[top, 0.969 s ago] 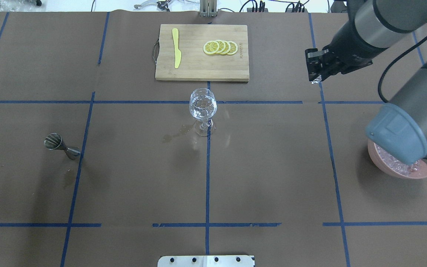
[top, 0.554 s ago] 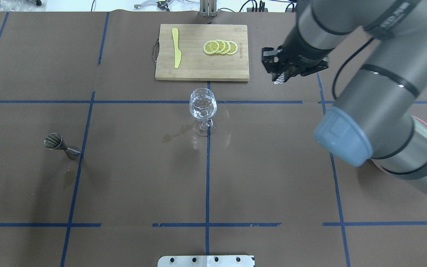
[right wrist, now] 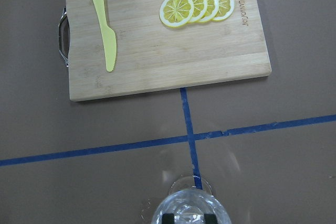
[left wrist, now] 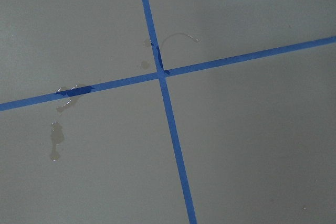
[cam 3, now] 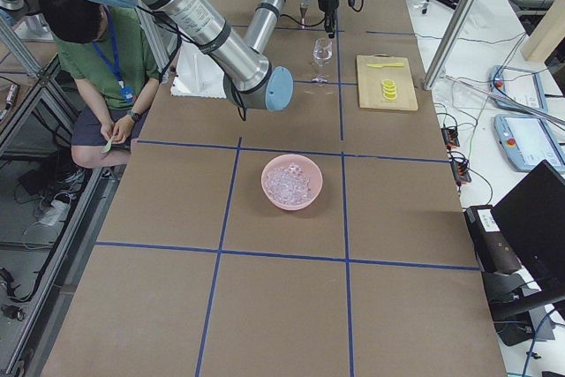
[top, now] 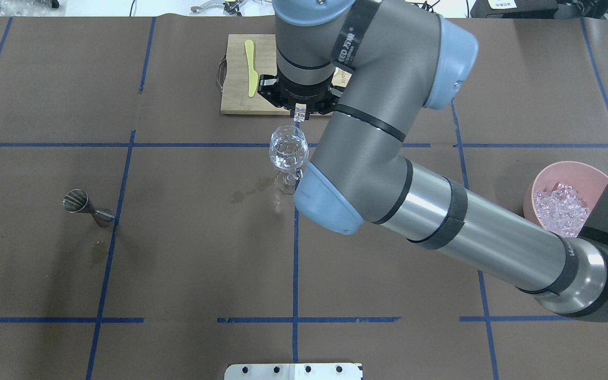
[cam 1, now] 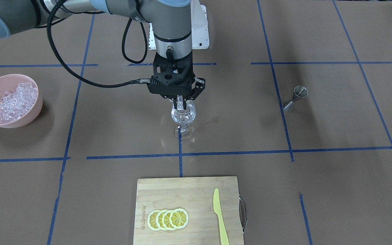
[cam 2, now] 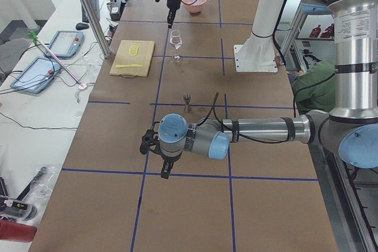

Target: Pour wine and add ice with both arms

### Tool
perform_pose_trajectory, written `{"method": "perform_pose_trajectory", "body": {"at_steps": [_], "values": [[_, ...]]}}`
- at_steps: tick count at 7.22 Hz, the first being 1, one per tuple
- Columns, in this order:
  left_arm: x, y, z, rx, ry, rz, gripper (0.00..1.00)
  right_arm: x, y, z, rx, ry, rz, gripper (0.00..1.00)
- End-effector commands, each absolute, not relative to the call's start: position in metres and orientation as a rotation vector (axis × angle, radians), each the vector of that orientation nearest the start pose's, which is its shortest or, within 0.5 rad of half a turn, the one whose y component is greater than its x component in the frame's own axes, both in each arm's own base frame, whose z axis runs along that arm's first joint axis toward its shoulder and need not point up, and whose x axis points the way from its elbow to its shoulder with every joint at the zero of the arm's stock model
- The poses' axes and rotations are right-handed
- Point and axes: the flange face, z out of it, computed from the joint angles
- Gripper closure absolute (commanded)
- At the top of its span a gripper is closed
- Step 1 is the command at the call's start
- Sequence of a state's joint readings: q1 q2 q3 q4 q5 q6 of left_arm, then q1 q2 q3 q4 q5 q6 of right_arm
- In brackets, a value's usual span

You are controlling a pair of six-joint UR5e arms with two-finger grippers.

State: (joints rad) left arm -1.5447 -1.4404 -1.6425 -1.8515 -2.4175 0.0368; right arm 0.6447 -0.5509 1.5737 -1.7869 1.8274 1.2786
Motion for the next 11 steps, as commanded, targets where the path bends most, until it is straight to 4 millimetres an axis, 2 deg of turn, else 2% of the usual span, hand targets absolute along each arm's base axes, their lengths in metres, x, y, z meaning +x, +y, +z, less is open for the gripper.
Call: {"method": "perform_pose_trajectory", "body": {"at_steps": [1,3,6,7,8,9,11], "values": [[-0.047,-0.449,0.65,0.212,0.843,0.152,0.0,-0.507,-0.51,0.044,0.148,-0.83,0.225,1.0],[-0.047,-0.449,0.65,0.212,0.841,0.152,0.0,-0.504,-0.504,0.047,0.126,-0.803,0.228,1.0],[-0.047,-0.449,0.65,0.212,0.841,0.152,0.0,-0.509,-0.495,0.05,0.117,-0.798,0.214,1.0],[-0.047,-0.449,0.65,0.212,0.841,0.152,0.0,-0.511,-0.493,0.051,0.118,-0.797,0.211,0.72],[-0.047,-0.449,0.649,0.214,0.843,0.153,0.0,-0.513,-0.492,0.052,0.118,-0.791,0.212,0.16],[-0.047,-0.449,0.649,0.214,0.843,0.153,0.0,-0.512,-0.491,0.053,0.116,-0.787,0.213,0.01],[-0.047,-0.449,0.649,0.214,0.841,0.153,0.0,-0.513,-0.49,0.051,0.114,-0.789,0.211,0.0]]}}
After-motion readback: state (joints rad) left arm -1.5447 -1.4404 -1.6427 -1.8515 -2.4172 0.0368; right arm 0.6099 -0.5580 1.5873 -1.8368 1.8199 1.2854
